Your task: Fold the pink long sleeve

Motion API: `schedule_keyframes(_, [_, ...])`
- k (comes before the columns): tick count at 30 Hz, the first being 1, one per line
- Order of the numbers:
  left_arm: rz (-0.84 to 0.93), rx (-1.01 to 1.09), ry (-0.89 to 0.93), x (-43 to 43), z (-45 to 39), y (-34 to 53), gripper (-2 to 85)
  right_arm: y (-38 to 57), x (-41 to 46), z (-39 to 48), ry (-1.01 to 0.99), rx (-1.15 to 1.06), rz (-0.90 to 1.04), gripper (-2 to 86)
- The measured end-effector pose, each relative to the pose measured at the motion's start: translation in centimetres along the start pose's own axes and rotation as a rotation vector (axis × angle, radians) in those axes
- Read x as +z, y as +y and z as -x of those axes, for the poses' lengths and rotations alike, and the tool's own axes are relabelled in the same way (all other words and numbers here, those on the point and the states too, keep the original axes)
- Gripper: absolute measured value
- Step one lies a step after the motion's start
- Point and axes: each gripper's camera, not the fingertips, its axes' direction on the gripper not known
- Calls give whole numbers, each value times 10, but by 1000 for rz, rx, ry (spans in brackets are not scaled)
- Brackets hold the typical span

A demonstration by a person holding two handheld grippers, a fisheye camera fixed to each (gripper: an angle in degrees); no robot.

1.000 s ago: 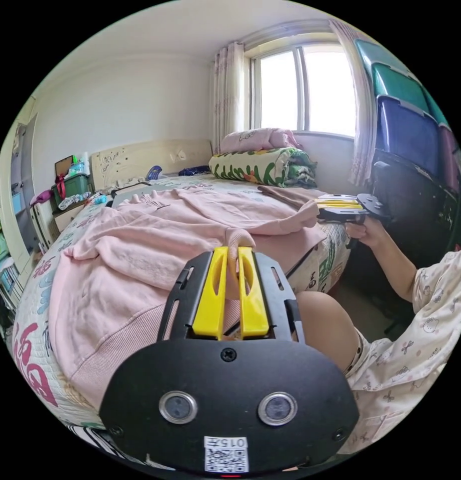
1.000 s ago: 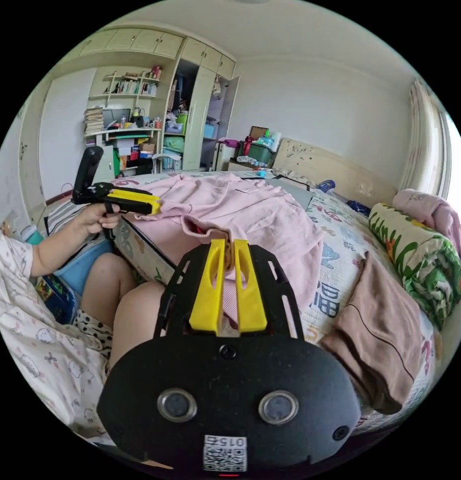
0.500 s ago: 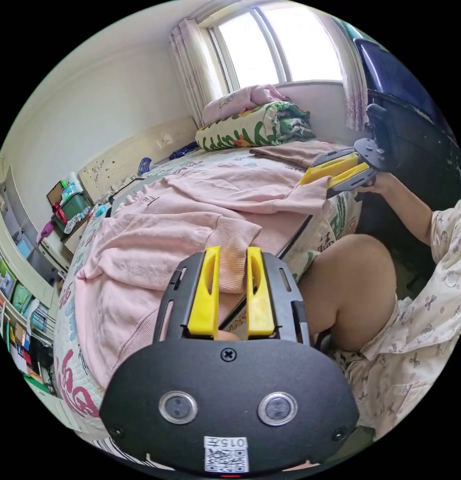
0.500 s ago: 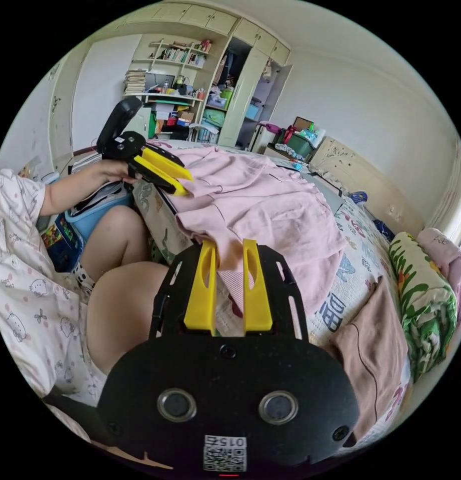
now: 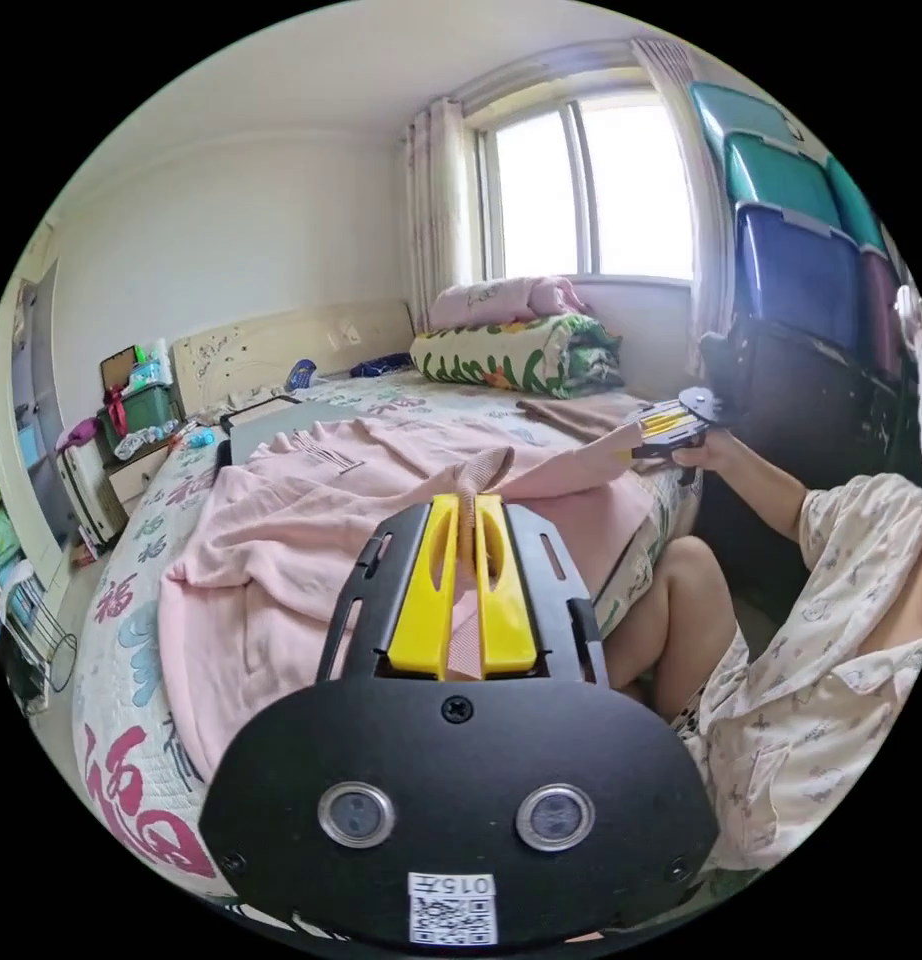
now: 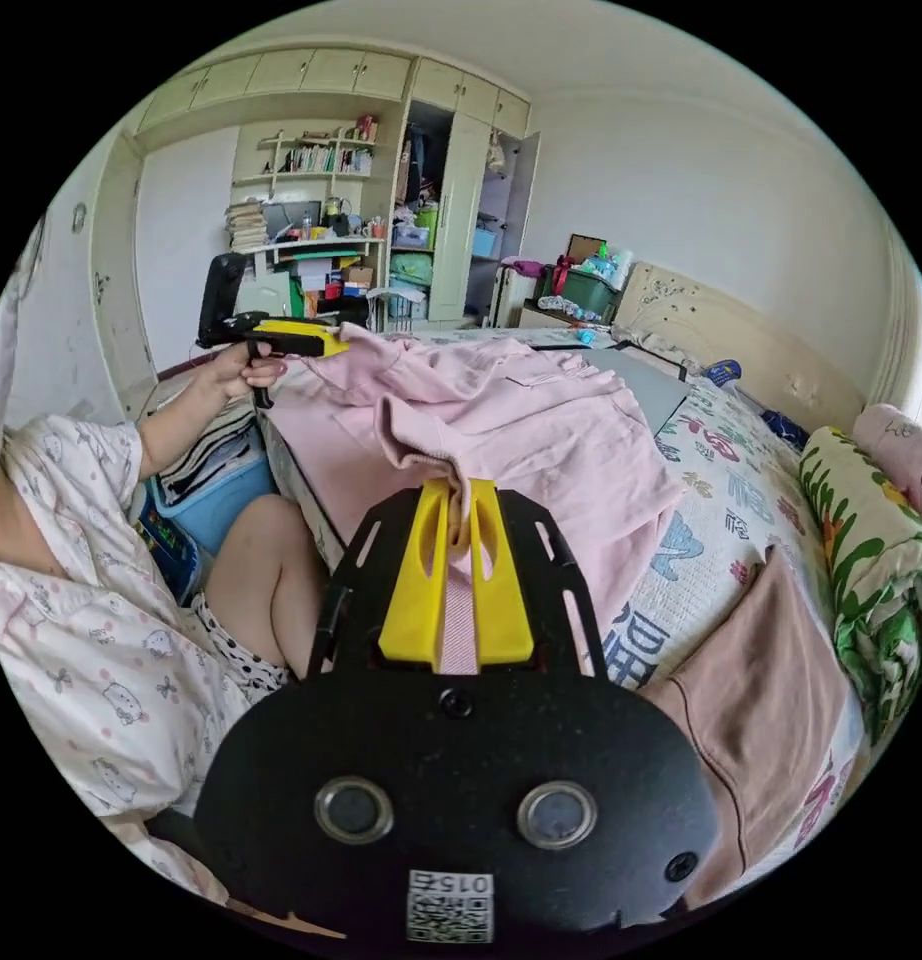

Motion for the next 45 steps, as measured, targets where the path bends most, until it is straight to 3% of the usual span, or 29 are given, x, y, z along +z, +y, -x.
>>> schedule_keyframes(3, [-12, -73, -46, -24, 50, -7, 16, -41, -32, -91, 70, 67, -52, 38])
schedule_keyframes(4, [2, -89, -117, -37, 79, -14, 17, -60, -50, -143, 175, 123, -89, 37])
schedule_keyframes(6, [-6, -163, -363, -66, 137, -28, 20, -95, -85, -248, 409, 306, -143, 37])
schedule_keyframes(8, [-105, -359, -847, -120, 224, -47, 41, -132, -133, -382, 755, 665, -156, 51])
schedule_keyframes(10, [-191, -547, -1081, -154, 259, -40, 82, -131, -165, -425, 777, 862, -224, 82])
schedule_keyframes(13, [-427, -567, -858, -180, 243, 3, 123, -118, -164, -413, 501, 686, -293, 103])
schedule_keyframes(14, [-430, -535, -755, -176, 223, 25, 123, -107, -152, -393, 430, 616, -253, 105])
schedule_keyframes(18, [-260, -361, -501, -145, 146, 104, 113, -49, -124, -309, 242, 434, -137, 111])
schedule_keyframes(22, [-213, -498, -375, -140, 91, 208, 129, 27, -131, -246, 124, 436, -111, 115])
schedule_keyframes(26, [-93, -557, -433, -128, 59, 260, 140, 84, -135, -218, 73, 502, -100, 127])
schedule_keyframes(29, [-18, -584, -371, -106, 58, 277, 143, 111, -115, -210, 38, 540, -54, 145])
schedule_keyframes(36, [-19, -611, -314, -82, 55, 287, 140, 130, -96, -193, -22, 522, 16, 137])
schedule_keyframes(39, [3, -596, -323, -78, 52, 284, 127, 143, -86, -192, -1, 530, 27, 102])
schedule_keyframes(42, [14, -554, -290, -76, 46, 279, 90, 152, -79, -195, -137, 519, 41, 25])
schedule_keyframes(45, [50, -507, -333, -78, 38, 272, 38, 166, -88, -192, -92, 494, 19, 5])
